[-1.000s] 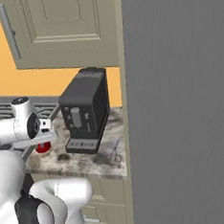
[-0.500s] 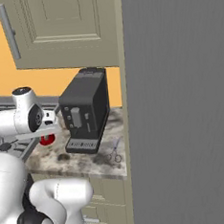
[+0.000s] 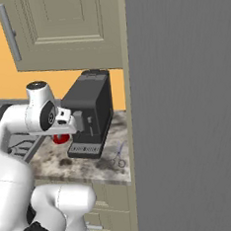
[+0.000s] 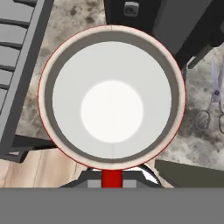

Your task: Pick the mug from the counter and place it inside the microwave. Then close the microwave.

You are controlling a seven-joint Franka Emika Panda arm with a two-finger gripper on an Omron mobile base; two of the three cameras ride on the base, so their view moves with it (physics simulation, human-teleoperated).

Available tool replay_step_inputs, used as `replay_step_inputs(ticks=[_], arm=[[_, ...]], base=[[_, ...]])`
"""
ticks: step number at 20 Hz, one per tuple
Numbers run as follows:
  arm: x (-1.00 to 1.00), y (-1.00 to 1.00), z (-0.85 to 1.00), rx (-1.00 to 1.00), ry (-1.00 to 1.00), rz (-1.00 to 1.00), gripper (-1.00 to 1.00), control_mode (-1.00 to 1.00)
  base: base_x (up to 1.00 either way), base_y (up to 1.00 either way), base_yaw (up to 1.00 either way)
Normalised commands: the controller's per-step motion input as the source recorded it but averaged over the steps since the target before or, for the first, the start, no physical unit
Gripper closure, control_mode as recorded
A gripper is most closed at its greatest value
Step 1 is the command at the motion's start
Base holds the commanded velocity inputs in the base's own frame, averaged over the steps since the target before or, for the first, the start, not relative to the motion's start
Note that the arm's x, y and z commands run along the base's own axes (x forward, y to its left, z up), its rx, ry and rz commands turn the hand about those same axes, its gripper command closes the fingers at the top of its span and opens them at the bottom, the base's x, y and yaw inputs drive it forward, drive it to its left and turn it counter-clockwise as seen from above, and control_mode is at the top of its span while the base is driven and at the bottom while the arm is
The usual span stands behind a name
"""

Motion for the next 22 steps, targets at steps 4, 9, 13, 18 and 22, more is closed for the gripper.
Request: replay_step_inputs(ticks=[4,9,13,18,22], arm=[[-0.05,-0.38,0.19,0.07,0.00,-0.16,1.00,-1.00],[-0.13,-0.26,0.09,0.08,0.00,-0.12,1.00,-1.00],[-0.12,0.00,0.00,0.01,-0.02,0.00,1.00,-1.00],[0.00,0.00,0.00,0.00,0.00,0.00,1.00,-1.00],[0.00,0.00,0.00,0.00,0.00,0.00,1.00,-1.00]], base=[[0.00,0.00,0.00],[0.00,0.00,0.00],[0.00,0.00,0.00],[0.00,0.00,0.00],[0.00,0.00,0.00]])
